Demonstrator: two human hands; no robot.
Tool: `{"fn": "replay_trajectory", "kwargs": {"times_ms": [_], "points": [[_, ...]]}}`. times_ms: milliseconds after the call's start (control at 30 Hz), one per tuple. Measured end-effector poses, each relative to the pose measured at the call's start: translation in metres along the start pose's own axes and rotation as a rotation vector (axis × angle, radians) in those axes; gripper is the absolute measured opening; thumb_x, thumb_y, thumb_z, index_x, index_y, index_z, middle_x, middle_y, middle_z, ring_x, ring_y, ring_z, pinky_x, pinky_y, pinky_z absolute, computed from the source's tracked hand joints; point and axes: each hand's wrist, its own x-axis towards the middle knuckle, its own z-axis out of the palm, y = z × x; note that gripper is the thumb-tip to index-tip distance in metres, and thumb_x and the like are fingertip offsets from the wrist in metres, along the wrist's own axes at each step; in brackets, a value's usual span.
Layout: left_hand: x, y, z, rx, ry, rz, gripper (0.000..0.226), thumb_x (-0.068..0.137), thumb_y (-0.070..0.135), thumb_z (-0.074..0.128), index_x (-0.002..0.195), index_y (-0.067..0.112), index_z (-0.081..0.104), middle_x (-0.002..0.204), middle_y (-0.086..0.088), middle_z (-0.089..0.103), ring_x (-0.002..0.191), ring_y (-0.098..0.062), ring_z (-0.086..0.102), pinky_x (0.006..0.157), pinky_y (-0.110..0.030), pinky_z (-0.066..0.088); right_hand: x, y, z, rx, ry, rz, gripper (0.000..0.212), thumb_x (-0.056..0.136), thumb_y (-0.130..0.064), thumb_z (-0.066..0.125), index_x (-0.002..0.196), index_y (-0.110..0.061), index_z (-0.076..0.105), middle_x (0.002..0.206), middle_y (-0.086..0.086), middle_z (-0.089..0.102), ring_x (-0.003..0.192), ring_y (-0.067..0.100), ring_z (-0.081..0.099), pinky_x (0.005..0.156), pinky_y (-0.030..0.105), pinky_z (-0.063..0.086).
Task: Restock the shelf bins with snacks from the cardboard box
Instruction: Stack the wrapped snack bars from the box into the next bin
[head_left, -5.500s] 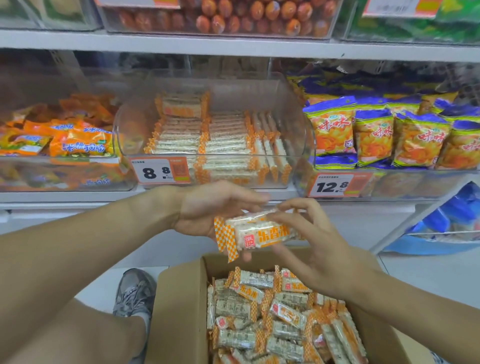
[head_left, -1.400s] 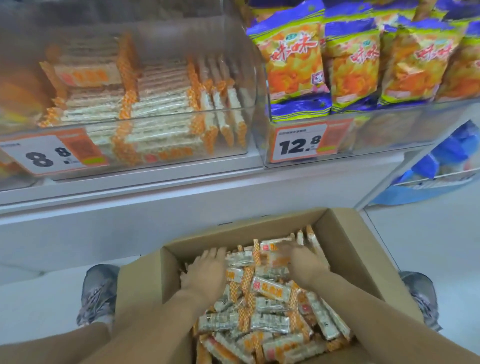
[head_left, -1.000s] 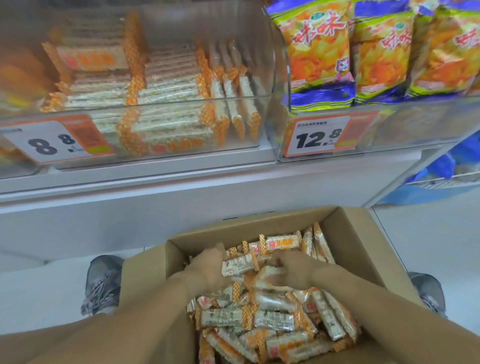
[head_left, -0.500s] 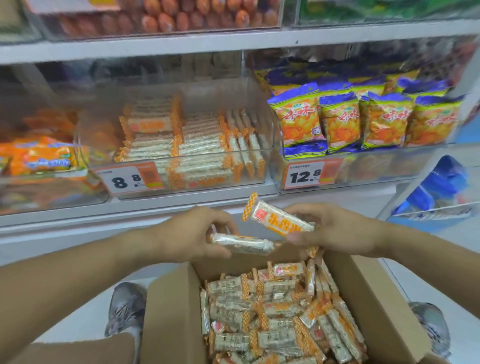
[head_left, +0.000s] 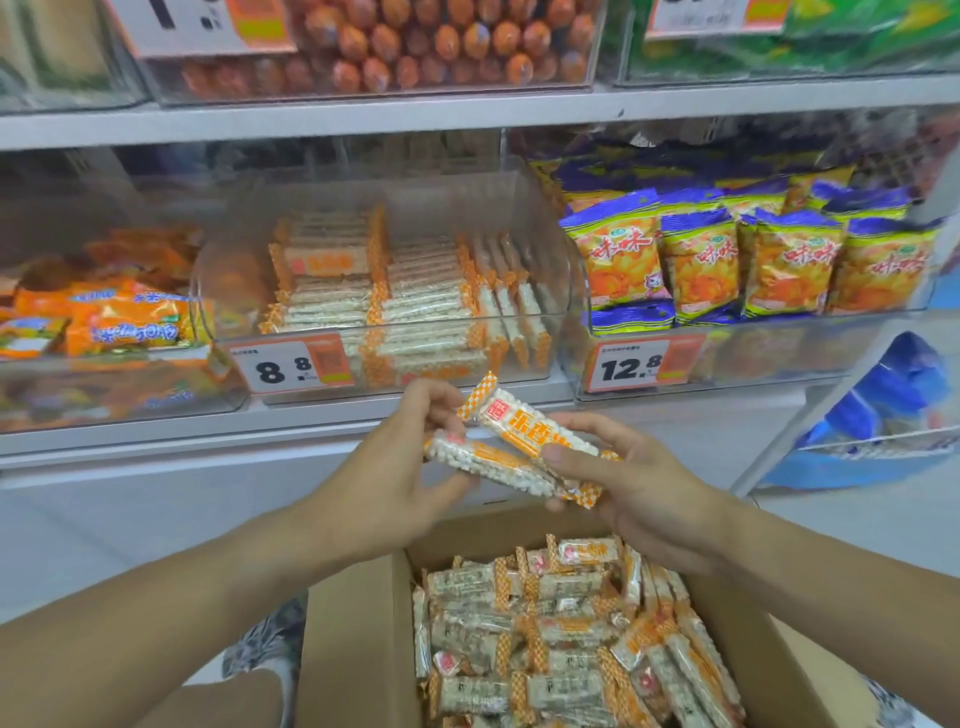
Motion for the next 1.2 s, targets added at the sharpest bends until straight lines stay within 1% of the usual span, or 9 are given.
{"fn": "replay_trajectory", "kwargs": {"times_ms": [133, 233, 367, 467, 600, 767, 867, 1033, 1200], "points": [[0.000, 0.007, 0.000, -0.159, -0.076, -0.223, 0.068, 0.082, 0.055, 0.062, 0.131, 0.034, 0.020, 0.121, 0.013, 0.042, 0.104, 0.003, 0.054, 0.078, -0.005, 0.042, 0.005, 0.005, 0.001, 0.029, 0.022, 0.007, 0.050, 0.074, -0.004, 0.075, 0.123, -0.009, 0.067, 0.110, 0.014, 0.072, 0.079, 0.022, 0.064, 0.062, 0.030, 0.058], [0.005, 0.004, -0.003, -0.331, -0.065, -0.300, 0.064, 0.085, 0.035, 0.071, 0.135, 0.026, 0.031, 0.121, 0.000, 0.056, 0.077, -0.015, 0.072, 0.078, -0.025, 0.056, 0.006, 0.006, -0.003, 0.018, -0.002, 0.019, 0.050, 0.075, -0.008, 0.074, 0.125, -0.009, 0.068, 0.115, 0.015, 0.073, 0.088, 0.025, 0.067, 0.069, 0.036, 0.059], [0.006, -0.007, -0.011, -0.447, -0.023, -0.303, 0.077, 0.065, 0.030, 0.087, 0.131, 0.034, 0.049, 0.112, 0.002, 0.064, 0.107, -0.024, 0.065, 0.089, -0.049, 0.056, 0.008, 0.007, -0.005, -0.076, -0.045, 0.004, 0.047, 0.080, -0.026, 0.075, 0.123, -0.008, 0.067, 0.119, 0.016, 0.072, 0.099, 0.027, 0.069, 0.082, 0.043, 0.056], [0.008, -0.008, -0.013, -0.477, -0.018, -0.289, 0.073, 0.069, 0.015, 0.087, 0.130, 0.033, 0.052, 0.119, -0.001, 0.061, 0.110, -0.016, 0.063, 0.088, -0.045, 0.058, 0.011, 0.007, -0.004, -0.132, -0.007, -0.051, 0.052, 0.073, -0.033, 0.088, 0.111, -0.005, 0.066, 0.111, 0.017, 0.073, 0.089, 0.026, 0.068, 0.077, 0.039, 0.053], [0.008, -0.002, -0.014, -0.516, 0.006, -0.241, 0.070, 0.072, 0.000, 0.084, 0.130, 0.026, 0.054, 0.125, -0.005, 0.058, 0.101, -0.017, 0.070, 0.087, -0.035, 0.059, 0.010, 0.004, 0.008, -0.229, 0.000, -0.154, 0.034, 0.073, -0.026, 0.078, 0.098, -0.006, 0.068, 0.095, 0.007, 0.069, 0.071, 0.014, 0.064, 0.059, 0.023, 0.051], [0.012, 0.010, -0.015, -0.693, 0.049, -0.303, 0.043, 0.078, 0.029, 0.077, 0.117, 0.018, 0.062, 0.097, -0.009, 0.071, 0.089, -0.024, 0.072, 0.086, -0.039, 0.059, 0.013, -0.001, 0.024, -0.257, -0.073, -0.132, 0.033, 0.076, -0.022, 0.078, 0.100, -0.002, 0.066, 0.101, 0.007, 0.067, 0.081, 0.023, 0.068, 0.067, 0.041, 0.061], [0.017, 0.009, -0.021, -0.690, 0.156, -0.314, 0.019, 0.090, 0.016, 0.070, 0.108, 0.012, 0.065, 0.108, -0.013, 0.069, 0.087, -0.026, 0.073, 0.078, -0.041, 0.062, 0.018, -0.008, 0.029, -0.384, -0.054, -0.195, 0.037, 0.073, -0.025, 0.080, 0.102, -0.006, 0.068, 0.103, 0.009, 0.069, 0.081, 0.022, 0.067, 0.072, 0.038, 0.060], [0.015, -0.002, -0.055, -0.624, 0.135, -0.147, 0.053, 0.074, 0.022, 0.080, 0.123, 0.020, 0.060, 0.112, -0.004, 0.073, 0.102, -0.020, 0.071, 0.086, -0.036, 0.059, 0.024, -0.030, 0.043, -0.673, -0.149, -0.373, 0.041, 0.075, -0.029, 0.082, 0.112, -0.018, 0.067, 0.103, 0.001, 0.075, 0.097, 0.019, 0.070, 0.084, 0.042, 0.057], [0.010, -0.016, -0.092, -0.206, 0.394, 0.000, 0.058, 0.081, 0.057, 0.072, 0.129, 0.032, 0.052, 0.114, 0.016, 0.063, 0.109, 0.002, 0.061, 0.091, -0.013, 0.047, 0.045, -0.058, 0.079, -0.844, -0.050, -0.722, 0.035, 0.078, -0.029, 0.085, 0.108, -0.023, 0.067, 0.102, -0.017, 0.070, 0.099, 0.008, 0.067, 0.082, 0.019, 0.052]]}}
